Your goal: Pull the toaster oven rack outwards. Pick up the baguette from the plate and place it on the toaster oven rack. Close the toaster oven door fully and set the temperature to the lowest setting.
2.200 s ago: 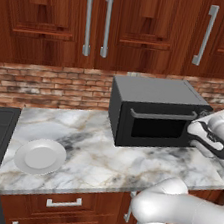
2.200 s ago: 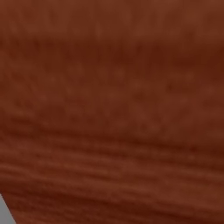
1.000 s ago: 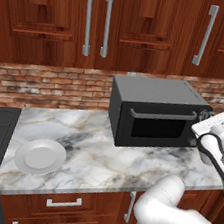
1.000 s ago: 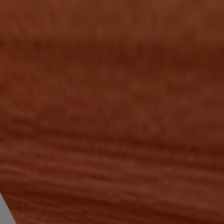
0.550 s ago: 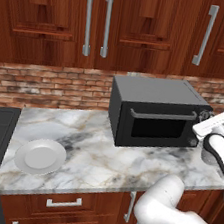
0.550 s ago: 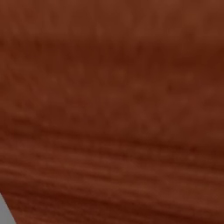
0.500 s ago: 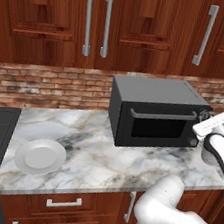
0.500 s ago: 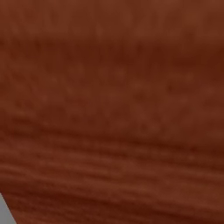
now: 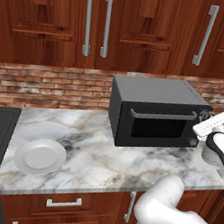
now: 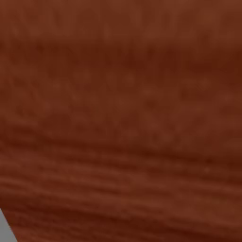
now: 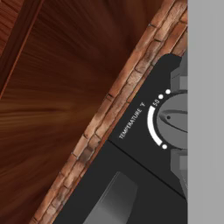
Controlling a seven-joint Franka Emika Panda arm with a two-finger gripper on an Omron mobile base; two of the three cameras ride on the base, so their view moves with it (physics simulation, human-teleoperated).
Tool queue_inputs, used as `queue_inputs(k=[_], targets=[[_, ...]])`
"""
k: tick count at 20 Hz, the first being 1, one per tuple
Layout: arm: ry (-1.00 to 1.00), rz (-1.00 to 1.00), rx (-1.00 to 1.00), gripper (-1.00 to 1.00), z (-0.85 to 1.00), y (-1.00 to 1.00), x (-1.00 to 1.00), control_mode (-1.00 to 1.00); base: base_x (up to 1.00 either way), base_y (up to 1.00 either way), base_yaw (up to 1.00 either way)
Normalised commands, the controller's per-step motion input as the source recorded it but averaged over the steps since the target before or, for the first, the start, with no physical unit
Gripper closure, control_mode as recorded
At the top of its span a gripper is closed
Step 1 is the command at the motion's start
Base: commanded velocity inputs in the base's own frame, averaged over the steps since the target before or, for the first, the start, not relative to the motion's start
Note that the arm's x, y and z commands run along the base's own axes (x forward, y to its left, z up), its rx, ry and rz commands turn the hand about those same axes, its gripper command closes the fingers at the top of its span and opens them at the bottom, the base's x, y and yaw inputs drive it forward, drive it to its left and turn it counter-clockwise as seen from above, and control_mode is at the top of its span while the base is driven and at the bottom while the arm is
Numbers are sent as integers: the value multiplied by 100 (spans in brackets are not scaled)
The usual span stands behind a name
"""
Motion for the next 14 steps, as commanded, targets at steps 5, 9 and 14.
queue_inputs(k=[5,9,14], targets=[[-7,1,-19,100,0,0,-9,-100,0,0,0],[-11,1,-24,100,0,0,-16,-100,0,0,0],[-2,4,-19,100,19,0,-5,-100,0,0,0]])
